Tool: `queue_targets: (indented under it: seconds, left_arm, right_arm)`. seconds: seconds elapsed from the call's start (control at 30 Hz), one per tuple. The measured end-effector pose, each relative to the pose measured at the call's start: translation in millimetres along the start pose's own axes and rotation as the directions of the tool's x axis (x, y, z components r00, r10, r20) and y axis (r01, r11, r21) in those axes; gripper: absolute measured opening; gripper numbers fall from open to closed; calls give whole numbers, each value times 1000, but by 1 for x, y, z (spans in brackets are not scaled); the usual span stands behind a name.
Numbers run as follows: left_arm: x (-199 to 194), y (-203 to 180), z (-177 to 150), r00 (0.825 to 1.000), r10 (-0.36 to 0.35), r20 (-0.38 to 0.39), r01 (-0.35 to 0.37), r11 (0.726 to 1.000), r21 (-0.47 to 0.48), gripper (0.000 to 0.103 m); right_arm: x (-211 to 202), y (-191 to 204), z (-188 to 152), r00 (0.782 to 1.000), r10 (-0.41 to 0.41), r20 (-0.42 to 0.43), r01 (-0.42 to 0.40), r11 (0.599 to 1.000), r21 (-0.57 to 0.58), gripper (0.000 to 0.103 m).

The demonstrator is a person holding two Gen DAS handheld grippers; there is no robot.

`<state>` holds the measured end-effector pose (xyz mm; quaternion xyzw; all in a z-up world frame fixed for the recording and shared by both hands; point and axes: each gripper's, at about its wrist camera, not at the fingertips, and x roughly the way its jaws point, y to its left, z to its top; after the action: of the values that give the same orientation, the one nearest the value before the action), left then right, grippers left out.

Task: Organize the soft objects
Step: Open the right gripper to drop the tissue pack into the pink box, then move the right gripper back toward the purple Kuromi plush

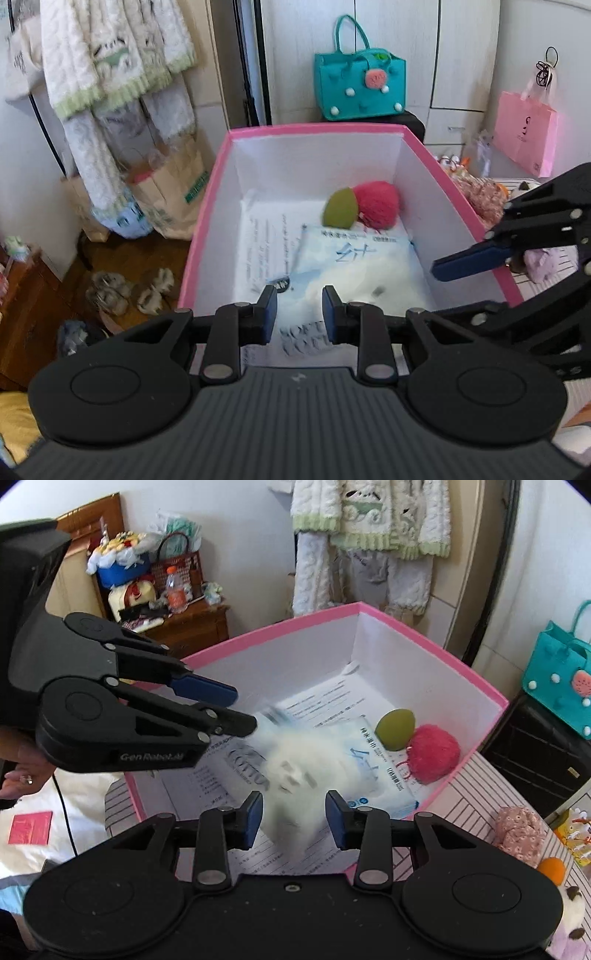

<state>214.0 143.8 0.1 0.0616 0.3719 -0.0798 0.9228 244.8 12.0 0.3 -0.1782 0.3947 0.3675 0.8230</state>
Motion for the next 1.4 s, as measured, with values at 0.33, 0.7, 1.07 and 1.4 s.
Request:
queue_targets:
  seconds: [0.33,0.7,1.07,1.4]
  left_arm:
    - [-26,-4,1,997,-81,-10,81,996,-25,25]
    - [-71,-13,5,982,-183,-41,182,983,-28,26]
    - [-133,-47,-4,978,-210,11,209,975,71,30]
    - [-169,-81,-14,968,-245,48,234,958,167,40]
  right_arm:
    - [-24,-6,-1,999,21,30,-22,999,49,45]
    - [-90,9,-15,992,-28,124,28,1000,8,50]
    - [-155,26,-48,981,-37,190,46,998,-43,51]
    - [-202,30,-89,967,-97,234,111,993,-48,56]
